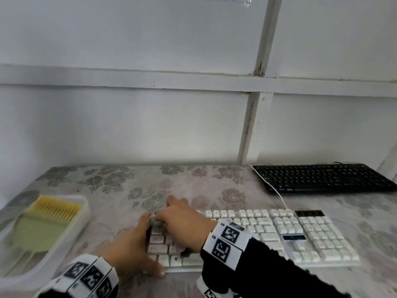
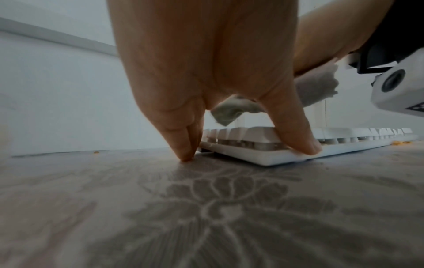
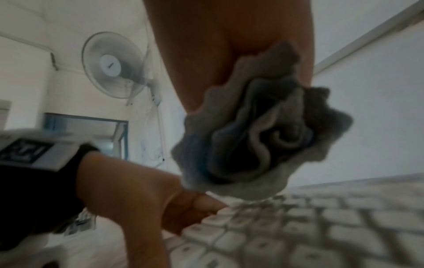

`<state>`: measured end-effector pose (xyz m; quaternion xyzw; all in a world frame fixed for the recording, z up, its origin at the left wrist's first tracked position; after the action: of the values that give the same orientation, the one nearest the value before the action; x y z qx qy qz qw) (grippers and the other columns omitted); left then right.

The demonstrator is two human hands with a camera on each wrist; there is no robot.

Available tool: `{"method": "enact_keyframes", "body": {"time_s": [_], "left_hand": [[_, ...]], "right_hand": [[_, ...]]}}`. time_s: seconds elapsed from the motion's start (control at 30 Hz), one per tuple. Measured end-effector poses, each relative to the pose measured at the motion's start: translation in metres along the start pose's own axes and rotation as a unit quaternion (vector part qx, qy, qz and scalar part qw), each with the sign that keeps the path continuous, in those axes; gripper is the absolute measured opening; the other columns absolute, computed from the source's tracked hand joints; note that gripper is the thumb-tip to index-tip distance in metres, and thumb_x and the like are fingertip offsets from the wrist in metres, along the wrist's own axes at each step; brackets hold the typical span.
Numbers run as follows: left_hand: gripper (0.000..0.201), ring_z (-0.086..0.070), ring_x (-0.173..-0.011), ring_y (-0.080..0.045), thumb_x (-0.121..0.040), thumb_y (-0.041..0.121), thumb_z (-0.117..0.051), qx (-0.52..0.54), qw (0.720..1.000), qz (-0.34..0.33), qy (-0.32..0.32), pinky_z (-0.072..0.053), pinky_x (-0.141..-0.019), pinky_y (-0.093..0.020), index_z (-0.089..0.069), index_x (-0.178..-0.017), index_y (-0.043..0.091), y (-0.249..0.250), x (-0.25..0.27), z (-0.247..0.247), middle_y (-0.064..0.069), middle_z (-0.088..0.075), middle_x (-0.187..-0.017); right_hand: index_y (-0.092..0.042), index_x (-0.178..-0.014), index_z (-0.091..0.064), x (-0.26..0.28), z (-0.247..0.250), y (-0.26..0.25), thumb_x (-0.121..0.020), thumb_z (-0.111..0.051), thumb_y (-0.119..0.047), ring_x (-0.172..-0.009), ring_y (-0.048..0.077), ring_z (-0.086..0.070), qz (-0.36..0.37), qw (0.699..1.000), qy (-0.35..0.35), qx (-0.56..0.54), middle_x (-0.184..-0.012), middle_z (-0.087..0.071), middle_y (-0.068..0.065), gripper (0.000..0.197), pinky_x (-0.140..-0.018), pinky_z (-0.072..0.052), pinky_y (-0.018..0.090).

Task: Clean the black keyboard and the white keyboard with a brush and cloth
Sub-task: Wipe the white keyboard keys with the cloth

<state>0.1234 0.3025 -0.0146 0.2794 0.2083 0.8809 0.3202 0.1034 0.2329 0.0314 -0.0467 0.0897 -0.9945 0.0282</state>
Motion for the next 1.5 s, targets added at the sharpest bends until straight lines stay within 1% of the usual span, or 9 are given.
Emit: {"method": "enact_keyframes", "body": {"time_s": [0.1,0.3,0.6,0.9,1.0,1.1,1.2,1.27,1.5], "left_hand": [[0.146,-0.047,-0.118,-0.007,-0.029,0.065,-0.067,-0.018,1.0,0.001,0.0,-0.033,-0.078,-0.012,0.008,-0.146,0.021,-0.003,0.0,0.001,0.011,-0.045,-0.136],[0.118,-0.041,-0.101,0.001,-0.052,0.046,-0.084,-0.02,1.0,-0.003,0.015,-0.032,-0.081,-0.013,-0.01,-0.142,0.033,-0.002,0.0,0.004,0.021,-0.042,-0.11],[0.112,-0.042,-0.097,0.002,-0.053,0.048,-0.083,-0.036,0.999,0.005,0.022,-0.03,-0.075,-0.011,-0.013,-0.14,0.037,-0.002,0.002,0.005,0.031,-0.038,-0.097],[0.109,-0.04,-0.097,0.002,-0.056,0.049,-0.082,-0.032,0.999,-0.007,0.017,-0.03,-0.077,-0.012,-0.012,-0.139,0.037,0.001,0.003,0.004,0.035,-0.033,-0.092],[0.108,-0.043,-0.1,0.002,-0.054,0.048,-0.082,-0.02,1.0,-0.011,0.019,-0.032,-0.081,-0.013,-0.015,-0.138,0.038,-0.003,0.001,0.003,0.031,-0.04,-0.101],[0.107,-0.046,-0.097,0.003,-0.051,0.048,-0.084,-0.015,1.0,-0.012,0.017,-0.034,-0.078,-0.011,-0.018,-0.135,0.039,-0.005,-0.002,0.001,0.032,-0.043,-0.099],[0.117,-0.048,-0.098,0.003,-0.039,0.057,-0.084,-0.015,1.0,-0.008,0.008,-0.036,-0.077,-0.012,-0.021,-0.135,0.035,-0.007,-0.003,0.001,0.029,-0.047,-0.104],[0.129,-0.049,-0.108,-0.001,-0.034,0.061,-0.082,-0.011,1.0,-0.005,0.004,-0.037,-0.084,-0.014,-0.017,-0.141,0.03,-0.009,-0.004,0.001,0.021,-0.05,-0.118],[0.115,-0.047,-0.1,0.003,-0.05,0.046,-0.085,-0.008,1.0,-0.016,0.019,-0.034,-0.081,-0.012,-0.013,-0.14,0.037,-0.006,-0.003,0.002,0.032,-0.044,-0.101]], "right_hand": [[-0.003,-0.12,-0.058,-0.007,-0.015,-0.013,-0.093,-0.04,0.002,-0.116,0.038,-0.034,-0.009,0.999,0.003,0.041,-0.13,-0.038,0.019,0.033,-0.094,-0.041,0.046],[-0.003,-0.11,-0.06,0.004,-0.016,0.002,-0.09,-0.044,0.003,-0.109,0.036,-0.04,0.009,0.998,0.04,0.048,-0.119,-0.042,0.016,0.026,-0.084,-0.043,0.043],[-0.014,-0.11,-0.061,0.033,-0.006,0.03,-0.092,-0.043,-0.002,-0.107,0.027,-0.041,0.01,0.998,0.056,0.007,-0.117,-0.047,0.007,0.028,-0.089,-0.034,0.036],[-0.017,-0.111,-0.062,0.062,0.007,0.071,-0.093,-0.042,-0.004,-0.106,0.022,-0.041,-0.095,0.995,0.014,0.013,-0.101,-0.037,-0.001,0.031,-0.083,-0.028,0.031],[-0.019,-0.086,-0.062,0.056,0.015,0.059,-0.092,-0.044,-0.004,-0.089,0.015,-0.032,-0.09,0.996,0.004,0.011,-0.082,-0.031,-0.006,0.024,-0.101,-0.032,0.035],[-0.026,-0.068,-0.048,0.029,0.012,0.03,-0.092,-0.049,-0.008,-0.093,0.016,-0.035,-0.053,0.998,0.005,-0.029,-0.093,-0.036,-0.002,0.03,-0.095,-0.036,0.038],[-0.015,-0.101,-0.064,0.007,-0.001,-0.002,-0.093,-0.047,-0.006,-0.107,0.03,-0.041,-0.02,1.0,-0.012,-0.014,-0.113,-0.044,0.01,0.021,-0.091,-0.038,0.041],[-0.005,-0.118,-0.059,0.004,-0.009,-0.011,-0.093,-0.042,-0.001,-0.113,0.037,-0.039,-0.02,0.999,-0.024,0.015,-0.125,-0.04,0.016,0.03,-0.092,-0.039,0.044],[-0.006,-0.122,-0.056,0.027,-0.015,0.018,-0.092,-0.05,-0.002,-0.12,0.035,-0.037,-0.048,0.997,0.029,0.055,-0.13,-0.046,0.013,0.031,-0.103,-0.039,0.046]]}}
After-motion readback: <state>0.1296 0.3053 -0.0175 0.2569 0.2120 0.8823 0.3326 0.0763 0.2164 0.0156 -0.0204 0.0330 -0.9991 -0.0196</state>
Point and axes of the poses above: each hand's wrist, its own x-axis away from the middle knuckle, its own z-axis out of the back of the hand, y = z × x, the point moved 9 cm from there along -x, towards the middle knuckle
